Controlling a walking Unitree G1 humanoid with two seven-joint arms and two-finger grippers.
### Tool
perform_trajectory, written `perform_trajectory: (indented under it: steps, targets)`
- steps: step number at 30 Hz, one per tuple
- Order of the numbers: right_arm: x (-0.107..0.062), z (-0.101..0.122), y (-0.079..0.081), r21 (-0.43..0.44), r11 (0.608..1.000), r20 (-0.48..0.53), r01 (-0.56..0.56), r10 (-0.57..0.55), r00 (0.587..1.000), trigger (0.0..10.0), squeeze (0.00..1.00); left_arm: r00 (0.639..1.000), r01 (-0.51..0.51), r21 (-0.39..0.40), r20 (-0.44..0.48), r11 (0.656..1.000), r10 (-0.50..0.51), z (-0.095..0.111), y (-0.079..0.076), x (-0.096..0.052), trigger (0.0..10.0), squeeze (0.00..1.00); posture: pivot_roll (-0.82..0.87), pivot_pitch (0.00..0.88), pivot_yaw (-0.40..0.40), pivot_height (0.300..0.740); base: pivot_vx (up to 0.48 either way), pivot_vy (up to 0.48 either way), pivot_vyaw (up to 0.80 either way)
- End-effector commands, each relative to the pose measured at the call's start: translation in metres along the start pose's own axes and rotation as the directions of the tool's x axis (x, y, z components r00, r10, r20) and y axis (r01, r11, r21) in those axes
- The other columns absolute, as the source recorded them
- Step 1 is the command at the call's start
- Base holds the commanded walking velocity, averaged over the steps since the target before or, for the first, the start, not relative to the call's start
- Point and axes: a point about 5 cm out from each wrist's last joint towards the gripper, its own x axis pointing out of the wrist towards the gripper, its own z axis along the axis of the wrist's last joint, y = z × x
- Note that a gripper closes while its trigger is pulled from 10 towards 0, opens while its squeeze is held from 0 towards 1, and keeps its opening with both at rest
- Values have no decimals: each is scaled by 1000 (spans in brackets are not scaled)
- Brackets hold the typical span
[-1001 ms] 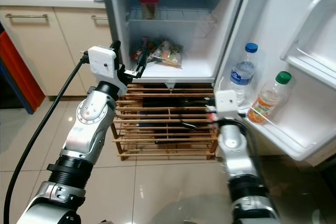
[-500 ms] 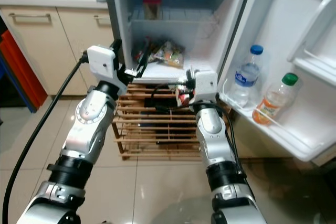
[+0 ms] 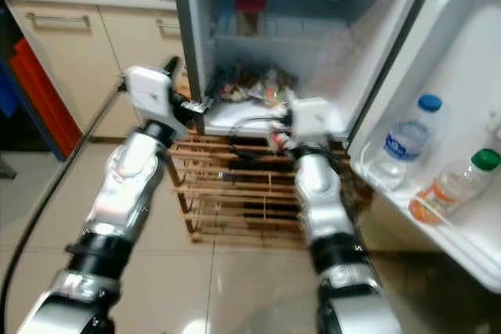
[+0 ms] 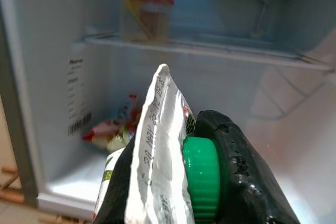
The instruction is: Restocking fridge
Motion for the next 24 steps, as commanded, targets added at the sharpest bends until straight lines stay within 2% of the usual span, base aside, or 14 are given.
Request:
perform_trajectory:
  steps: [1,7,9,13,15,18,24]
  targets:
    - [-3,-3,-15,-23,999,-6,45,-45,999,0,0,999,51,-9,14,999,-50,4,-14,4,10000,0,-47,0,6,740,420,0,0]
    - [-3,-7,-16,-43,998,-26,53,-54,998,0,0,998,62,-5,6,998,-62,3,-15,3,10000,0,-44,0,5,740,459,0,0]
    - [-3,-10,-18,-40,997,-43,64,-65,997,0,0,998,63,1,2,998,-63,3,-16,4,10000,0,-43,0,5,740,442,0,-606]
    - [-4,-12,-22,-55,995,-43,85,-88,995,0,0,998,55,31,-31,998,-54,-1,-17,5,10000,0,-41,0,7,740,0,0,0]
    - [-4,-13,-22,-56,995,-46,84,-87,995,0,0,999,45,75,-32,996,-43,-2,-16,4,10000,0,-44,0,9,740,0,0,0]
    - [-4,-13,-20,-59,995,-49,77,-80,996,0,0,999,49,71,-22,996,-48,-1,-16,3,10000,0,-44,0,9,740,0,0,0]
    - [-4,-14,-17,-62,996,-52,69,-73,996,0,0,997,54,75,-60,996,-50,-6,-16,2,10000,0,-41,0,9,740,0,0,0]
